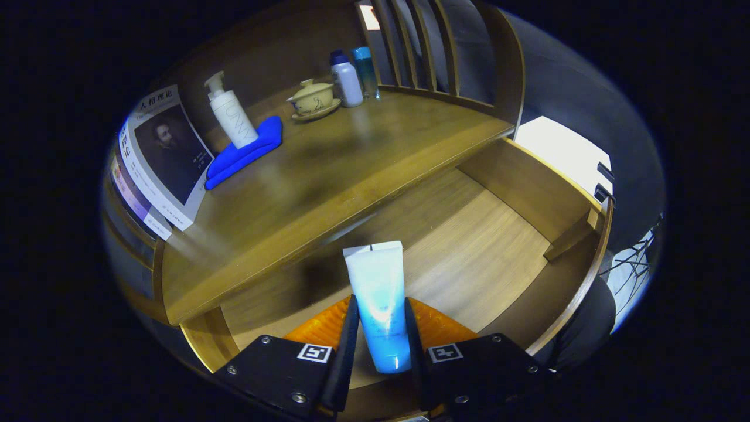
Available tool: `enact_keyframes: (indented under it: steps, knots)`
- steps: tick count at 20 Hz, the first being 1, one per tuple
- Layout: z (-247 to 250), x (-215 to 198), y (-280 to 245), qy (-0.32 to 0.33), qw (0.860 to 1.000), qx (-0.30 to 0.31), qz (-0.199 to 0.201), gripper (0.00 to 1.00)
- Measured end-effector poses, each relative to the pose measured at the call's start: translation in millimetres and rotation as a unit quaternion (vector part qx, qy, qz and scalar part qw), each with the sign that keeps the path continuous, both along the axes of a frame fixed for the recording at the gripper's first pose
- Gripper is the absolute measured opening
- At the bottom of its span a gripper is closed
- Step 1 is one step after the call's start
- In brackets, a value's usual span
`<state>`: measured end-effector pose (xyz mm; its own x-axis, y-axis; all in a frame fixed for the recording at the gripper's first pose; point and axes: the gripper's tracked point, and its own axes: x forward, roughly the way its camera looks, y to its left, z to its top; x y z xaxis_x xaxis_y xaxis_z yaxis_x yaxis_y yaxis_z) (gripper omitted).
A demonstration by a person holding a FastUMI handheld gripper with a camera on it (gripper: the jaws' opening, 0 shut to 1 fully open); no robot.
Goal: Pull open the drawer, take out the items inside it, and place them on the countertop above the cabinet.
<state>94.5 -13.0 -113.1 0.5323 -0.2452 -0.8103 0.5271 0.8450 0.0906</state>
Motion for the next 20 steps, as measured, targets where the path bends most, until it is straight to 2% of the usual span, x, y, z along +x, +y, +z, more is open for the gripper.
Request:
enact_keyframes:
  steps: [4, 12, 17, 20]
  knots:
    - [8, -2, -7, -0.014, 0.999, 0.013, -0.027, 0.45]
    - [45, -2, -41, -0.059, 0.996, -0.006, -0.071, 0.45]
    - [70, 8, -45, -0.084, 0.995, -0.027, -0.054, 0.45]
    - [85, 24, -37, -0.096, 0.994, -0.049, -0.025, 0.45]
